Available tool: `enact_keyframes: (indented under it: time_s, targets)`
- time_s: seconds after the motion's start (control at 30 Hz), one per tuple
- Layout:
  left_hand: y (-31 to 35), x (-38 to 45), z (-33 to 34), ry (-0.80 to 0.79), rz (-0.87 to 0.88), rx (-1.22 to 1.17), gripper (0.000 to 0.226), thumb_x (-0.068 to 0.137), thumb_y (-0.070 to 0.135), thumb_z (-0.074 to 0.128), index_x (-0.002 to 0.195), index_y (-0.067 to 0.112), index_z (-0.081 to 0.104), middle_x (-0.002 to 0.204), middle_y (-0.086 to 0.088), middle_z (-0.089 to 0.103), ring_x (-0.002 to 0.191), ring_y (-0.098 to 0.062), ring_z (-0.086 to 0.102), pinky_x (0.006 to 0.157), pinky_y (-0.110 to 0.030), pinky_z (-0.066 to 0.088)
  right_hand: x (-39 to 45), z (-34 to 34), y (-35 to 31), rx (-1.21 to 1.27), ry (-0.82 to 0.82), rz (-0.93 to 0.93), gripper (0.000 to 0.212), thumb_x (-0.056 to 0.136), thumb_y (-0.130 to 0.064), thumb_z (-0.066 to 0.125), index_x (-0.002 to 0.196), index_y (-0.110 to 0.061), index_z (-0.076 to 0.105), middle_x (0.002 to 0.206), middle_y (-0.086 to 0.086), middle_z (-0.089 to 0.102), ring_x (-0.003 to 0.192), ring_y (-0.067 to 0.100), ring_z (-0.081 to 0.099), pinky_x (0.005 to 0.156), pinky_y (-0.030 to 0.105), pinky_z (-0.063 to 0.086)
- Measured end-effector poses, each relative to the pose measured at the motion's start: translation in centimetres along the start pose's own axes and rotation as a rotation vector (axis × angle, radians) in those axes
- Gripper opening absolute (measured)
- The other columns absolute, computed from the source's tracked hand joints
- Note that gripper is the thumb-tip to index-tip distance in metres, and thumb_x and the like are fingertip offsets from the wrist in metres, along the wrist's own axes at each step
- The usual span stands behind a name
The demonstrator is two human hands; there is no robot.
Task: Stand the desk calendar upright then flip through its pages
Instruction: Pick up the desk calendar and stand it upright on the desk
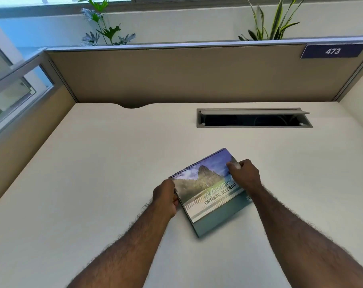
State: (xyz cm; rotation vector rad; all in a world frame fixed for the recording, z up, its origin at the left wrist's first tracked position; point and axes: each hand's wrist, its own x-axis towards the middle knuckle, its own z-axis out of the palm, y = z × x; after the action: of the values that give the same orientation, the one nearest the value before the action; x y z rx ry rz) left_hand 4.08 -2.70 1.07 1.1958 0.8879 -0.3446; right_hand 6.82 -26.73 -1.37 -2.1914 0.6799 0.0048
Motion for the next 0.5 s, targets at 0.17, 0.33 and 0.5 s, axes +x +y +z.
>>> enact_keyframes:
  time_s: [0.17, 0.33, 0.5]
  targets:
    - [4.4, 1.3, 1.0, 0.011, 0.193, -0.012, 0.02, 0.078, 0.011, 0.054, 0.093, 0.006, 0.067, 0.093, -0.013, 0.068, 0.084, -0.029, 0.064, 0.069, -0.034, 0.047, 1.9, 0.2, -2.8, 0.15, 0.031, -0.019, 0.035, 0.094, -0.04, 0.054, 0.102, -0.007, 0.057, 0.1, 0.01, 0.067, 0.086, 0.024, 0.06, 0.067, 0.03, 0.041]
    - [10.3, 3.4, 1.7, 0.053, 0.423, -0.007, 0.013, 0.076, 0.009, 0.05, 0.077, 0.011, 0.062, 0.09, -0.011, 0.064, 0.083, -0.023, 0.057, 0.071, -0.035, 0.045, 3.3, 0.6, -6.8, 0.35, 0.049, -0.089, 0.011, 0.097, -0.022, 0.046, 0.106, -0.017, 0.05, 0.093, -0.001, 0.061, 0.076, 0.011, 0.057, 0.058, 0.028, 0.04]
    - [16.5, 5.7, 2.7, -0.013, 0.564, -0.016, 0.026, 0.085, 0.0, 0.043, 0.08, 0.013, 0.065, 0.091, -0.009, 0.07, 0.08, -0.02, 0.063, 0.054, -0.02, 0.051, 5.3, 1.2, -11.6, 0.467, -0.033, -0.22, 0.015, 0.099, -0.019, 0.043, 0.111, -0.022, 0.051, 0.102, 0.0, 0.063, 0.086, 0.015, 0.062, 0.071, 0.035, 0.053]
